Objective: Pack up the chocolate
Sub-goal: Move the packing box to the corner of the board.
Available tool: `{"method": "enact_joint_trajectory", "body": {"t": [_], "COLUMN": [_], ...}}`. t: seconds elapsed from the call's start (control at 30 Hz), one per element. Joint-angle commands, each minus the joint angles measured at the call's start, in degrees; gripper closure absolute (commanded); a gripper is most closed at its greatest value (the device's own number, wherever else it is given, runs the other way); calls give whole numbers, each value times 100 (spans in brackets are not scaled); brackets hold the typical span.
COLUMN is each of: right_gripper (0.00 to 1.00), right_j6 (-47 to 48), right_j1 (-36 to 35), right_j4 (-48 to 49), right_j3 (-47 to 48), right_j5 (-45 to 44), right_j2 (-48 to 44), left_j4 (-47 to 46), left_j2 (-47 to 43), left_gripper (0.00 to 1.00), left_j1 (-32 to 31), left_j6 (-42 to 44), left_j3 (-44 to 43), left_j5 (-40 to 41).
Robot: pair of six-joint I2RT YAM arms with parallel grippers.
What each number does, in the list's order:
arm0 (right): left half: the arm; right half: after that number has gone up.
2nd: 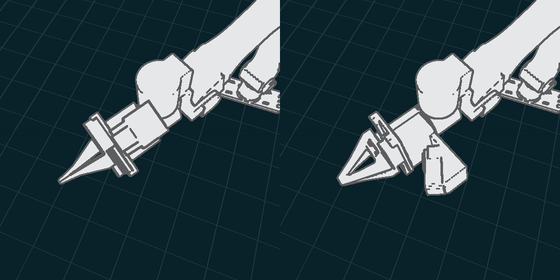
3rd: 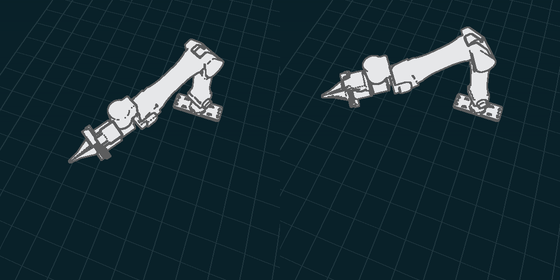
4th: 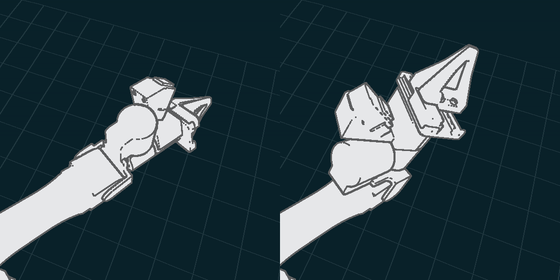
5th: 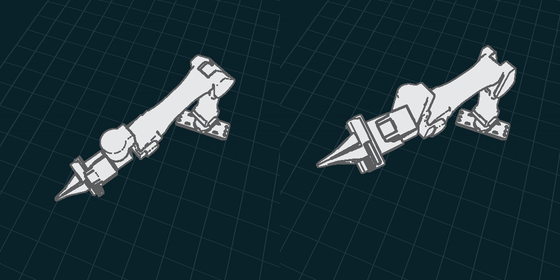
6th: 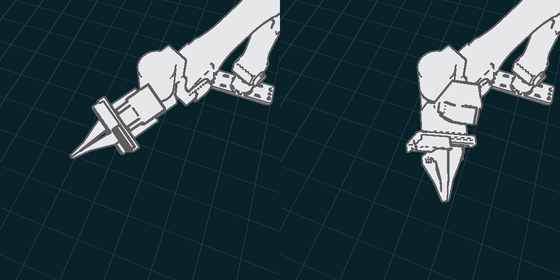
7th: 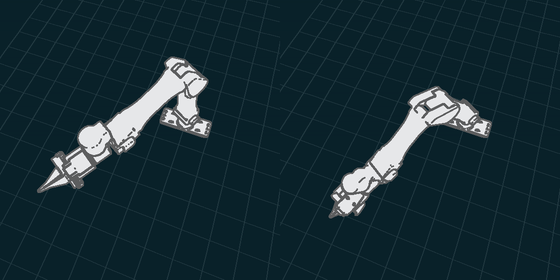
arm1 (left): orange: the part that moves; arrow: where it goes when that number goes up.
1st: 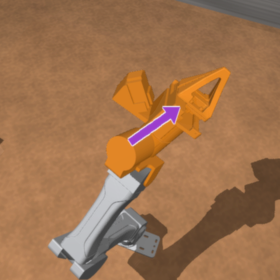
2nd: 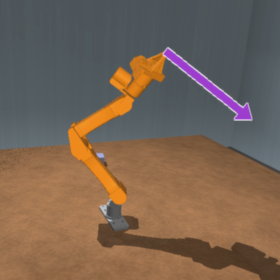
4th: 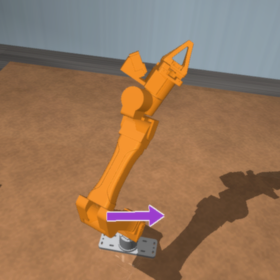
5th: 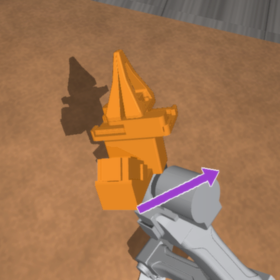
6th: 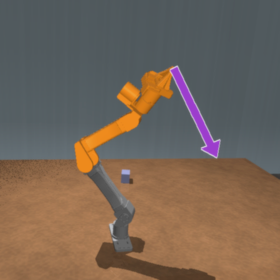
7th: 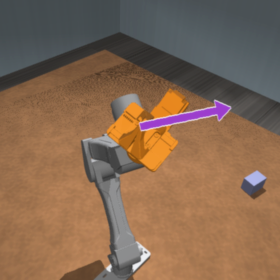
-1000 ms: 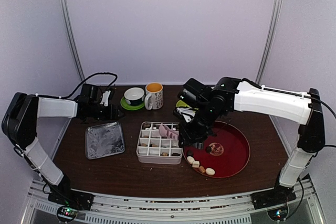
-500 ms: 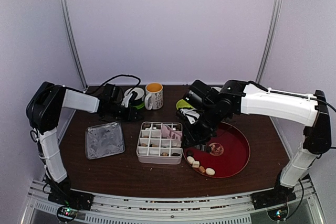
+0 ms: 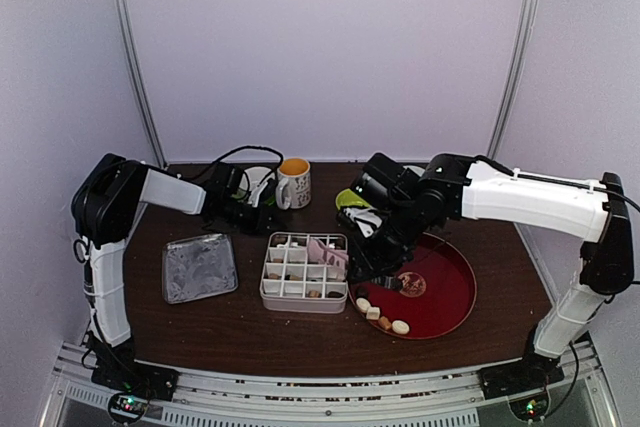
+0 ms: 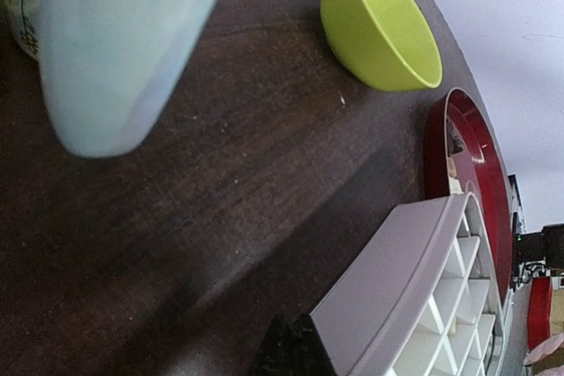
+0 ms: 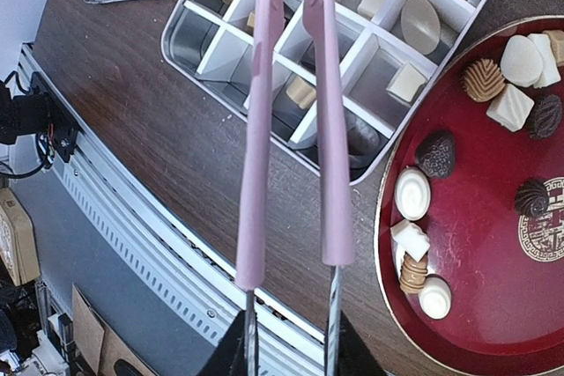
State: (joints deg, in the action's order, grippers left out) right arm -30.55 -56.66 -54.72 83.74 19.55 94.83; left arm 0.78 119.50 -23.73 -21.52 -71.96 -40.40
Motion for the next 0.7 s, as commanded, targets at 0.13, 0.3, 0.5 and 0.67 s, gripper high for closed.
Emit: {"method": "enact_joint_trajectory", "body": {"t": [0.13,0.3,0.5,0.67], "right_gripper": [75,76,76,76], "right_j6": [291,432,684,1000], "right_j1": [-162,-221,-302,-355], "right_j4": [-323,-552,-1021,-1515], "right_j3": [220,233,232,336], "right_j5": [66,125,116,69], "right_j2": [19,-8,-99,-139], "left_j4": [-122,-100,-28,-6], "left_j2": [-144,-520,-1064,-1533], "left_gripper": [97,97,97,97], "left_j1": [-96,-233,-411,-689], "left_j6": [126,186,175,-77], "left_j3": [472,879,1453,1963], "left_j5": [-289,-234,-49,157]}}
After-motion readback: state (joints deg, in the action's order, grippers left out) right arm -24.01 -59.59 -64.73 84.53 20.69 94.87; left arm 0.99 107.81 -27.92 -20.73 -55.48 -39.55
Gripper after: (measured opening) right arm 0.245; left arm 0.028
